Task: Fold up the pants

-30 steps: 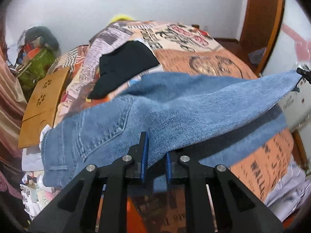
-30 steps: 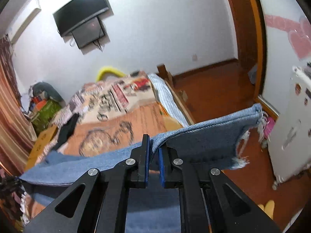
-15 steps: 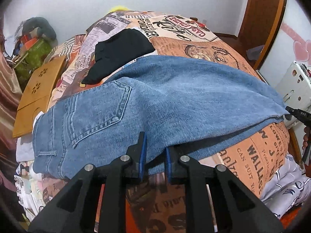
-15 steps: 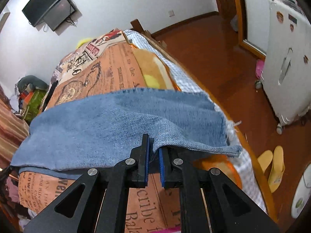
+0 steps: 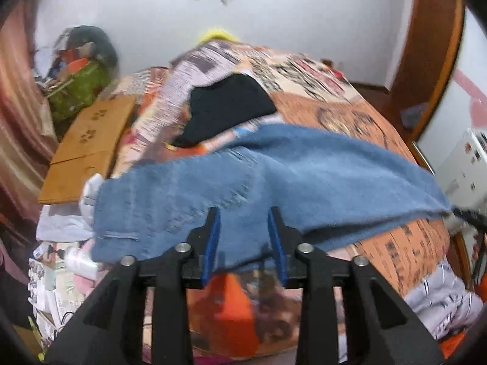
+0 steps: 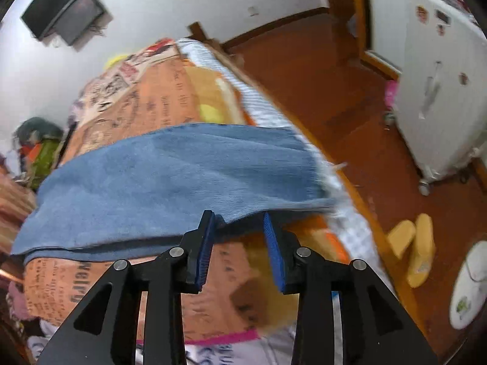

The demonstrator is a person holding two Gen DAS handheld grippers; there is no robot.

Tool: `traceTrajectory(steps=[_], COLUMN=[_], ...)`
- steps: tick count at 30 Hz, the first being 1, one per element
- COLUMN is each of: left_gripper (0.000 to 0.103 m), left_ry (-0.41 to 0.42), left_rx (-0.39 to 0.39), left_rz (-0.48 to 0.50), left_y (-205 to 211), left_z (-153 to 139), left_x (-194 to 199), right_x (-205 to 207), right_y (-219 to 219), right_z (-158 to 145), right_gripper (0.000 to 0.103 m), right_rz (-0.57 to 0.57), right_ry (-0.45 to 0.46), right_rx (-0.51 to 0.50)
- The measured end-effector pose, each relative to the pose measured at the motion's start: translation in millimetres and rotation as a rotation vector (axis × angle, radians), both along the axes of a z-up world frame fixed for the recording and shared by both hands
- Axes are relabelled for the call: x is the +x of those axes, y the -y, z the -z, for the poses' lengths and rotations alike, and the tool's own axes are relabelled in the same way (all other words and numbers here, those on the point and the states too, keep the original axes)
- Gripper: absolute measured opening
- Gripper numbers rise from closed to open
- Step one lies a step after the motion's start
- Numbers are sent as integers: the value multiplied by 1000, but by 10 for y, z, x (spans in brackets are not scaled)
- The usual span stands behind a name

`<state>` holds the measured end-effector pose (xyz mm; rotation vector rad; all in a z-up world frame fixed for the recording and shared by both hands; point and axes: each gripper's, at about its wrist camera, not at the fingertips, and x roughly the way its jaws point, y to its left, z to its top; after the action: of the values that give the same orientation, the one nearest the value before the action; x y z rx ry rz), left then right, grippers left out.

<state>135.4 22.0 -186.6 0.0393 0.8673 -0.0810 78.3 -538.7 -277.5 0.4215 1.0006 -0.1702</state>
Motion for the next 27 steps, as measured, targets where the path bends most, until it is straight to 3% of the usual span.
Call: traceTrajectory(steps=[2, 10, 17, 21, 24, 27], left_gripper=[48, 50, 50, 50, 50, 50], left_ry=[29, 37, -43, -126, -188, -235], left_rx=[-4, -19, -23, -26, -63, -110], left_rz=[-57, -234, -304, -307, -288, -275], left_y=[-184, -1039, -1679, -1890, -2006, -2084], left_z=[-61, -31, 297, 595, 823, 1030], left_x=[55, 404, 766, 995, 1140, 1282], right_x=[-35, 437, 1216, 1576, 1866, 2051], right_y=[34, -330, -1405, -2129, -2725, -3234], right_z=[-79, -708, -1120, -1196, -1160, -1051], right_gripper=[30, 30, 31, 32, 45, 50], right_rz=[10, -102, -371, -539, -660, -782], right_ry=[-4, 102, 211, 258, 271, 259], right_rx=[-38, -158, -239, -231, -188, -139])
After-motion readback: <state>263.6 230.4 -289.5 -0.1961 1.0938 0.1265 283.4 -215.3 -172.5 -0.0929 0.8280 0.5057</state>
